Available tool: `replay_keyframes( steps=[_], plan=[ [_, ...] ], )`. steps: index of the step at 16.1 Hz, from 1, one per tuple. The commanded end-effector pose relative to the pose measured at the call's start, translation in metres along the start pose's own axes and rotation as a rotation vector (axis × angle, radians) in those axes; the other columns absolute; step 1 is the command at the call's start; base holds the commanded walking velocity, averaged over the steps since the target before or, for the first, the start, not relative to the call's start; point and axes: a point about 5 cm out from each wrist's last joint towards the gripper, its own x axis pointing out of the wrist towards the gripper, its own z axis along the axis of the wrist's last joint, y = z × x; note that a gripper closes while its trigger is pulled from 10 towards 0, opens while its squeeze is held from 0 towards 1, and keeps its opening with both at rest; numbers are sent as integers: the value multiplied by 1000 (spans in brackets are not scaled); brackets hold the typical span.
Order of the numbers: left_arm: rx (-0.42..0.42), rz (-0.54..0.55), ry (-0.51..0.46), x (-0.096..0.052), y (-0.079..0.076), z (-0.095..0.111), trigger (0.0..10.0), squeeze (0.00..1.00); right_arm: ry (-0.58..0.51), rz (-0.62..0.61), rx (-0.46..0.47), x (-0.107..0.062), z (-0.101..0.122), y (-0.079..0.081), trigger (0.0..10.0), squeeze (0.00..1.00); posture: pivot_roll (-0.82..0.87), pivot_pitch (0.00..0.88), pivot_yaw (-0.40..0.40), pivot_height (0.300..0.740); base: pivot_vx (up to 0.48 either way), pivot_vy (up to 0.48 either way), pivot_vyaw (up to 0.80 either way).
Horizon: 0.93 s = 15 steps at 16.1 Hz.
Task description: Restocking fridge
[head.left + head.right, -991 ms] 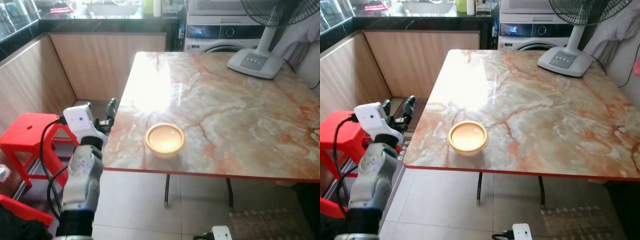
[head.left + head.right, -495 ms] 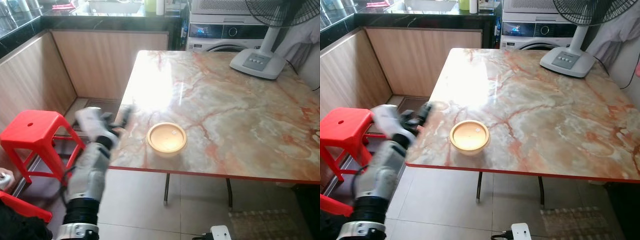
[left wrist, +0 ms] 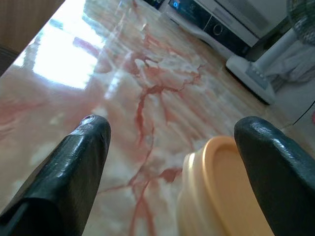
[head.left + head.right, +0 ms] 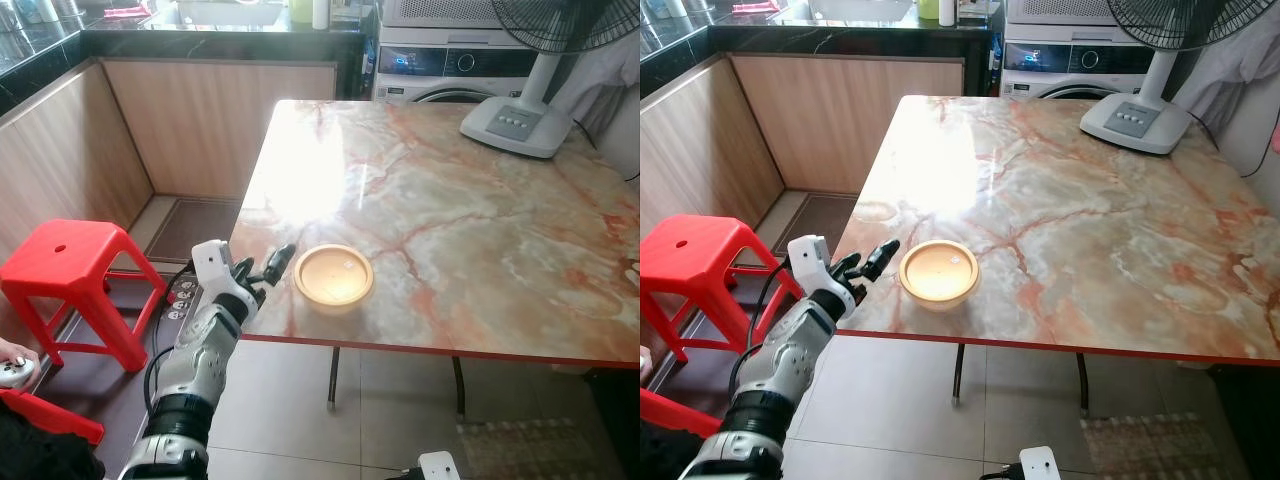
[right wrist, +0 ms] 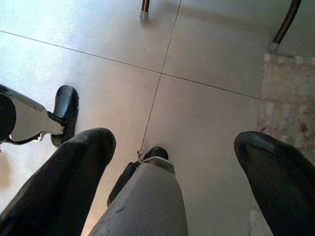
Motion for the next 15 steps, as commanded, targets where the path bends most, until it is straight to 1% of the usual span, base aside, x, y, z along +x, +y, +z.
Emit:
replay_keyframes(
  steps=[1, 2, 3, 4, 5, 6, 9, 12, 15],
  plan=[
    [-14, -22, 5, 3, -1, 1, 10000, 0, 6, -3, -1, 0, -1, -1, 10000, 0, 24, 0, -4, 740, 0, 0, 0],
    [-9, -49, 23, 4, -3, -1, 10000, 0, 3, -7, 6, 0, -1, -1, 10000, 0, 25, 0, -5, 740, 0, 0, 0],
    [-23, -66, 30, 5, -3, -2, 10000, 0, 3, -9, 8, 0, -1, -1, 10000, 0, 24, 0, -5, 740, 0, 0, 0],
    [-57, -81, 32, 6, -4, -3, 10000, 0, 3, -9, 7, 0, -1, -1, 10000, 0, 21, 0, -6, 740, 0, 0, 0],
    [-86, -115, 68, 6, -5, -8, 10000, 0, 1, -12, 10, 0, -1, -2, 10000, 0, 20, 0, -6, 740, 0, 0, 0],
    [-85, -117, 88, 6, -4, -11, 10000, 0, 0, -12, 9, 0, 0, -2, 10000, 0, 18, 0, -6, 740, 0, 0, 0],
    [-137, -88, 108, 6, 4, -18, 10000, 0, -6, -7, 11, 0, 0, -1, 10000, 0, 10, 0, -8, 740, 0, 0, 0],
    [-130, -97, 134, 8, 5, -18, 10000, 0, -7, -7, 15, 0, 1, -2, 10000, 0, 12, 0, -10, 740, 0, 0, 0],
    [-154, -125, 142, 11, 3, -18, 10000, 0, -6, -6, 11, 0, 1, -3, 10000, 0, 12, 0, -14, 740, 0, 0, 0]
  ],
)
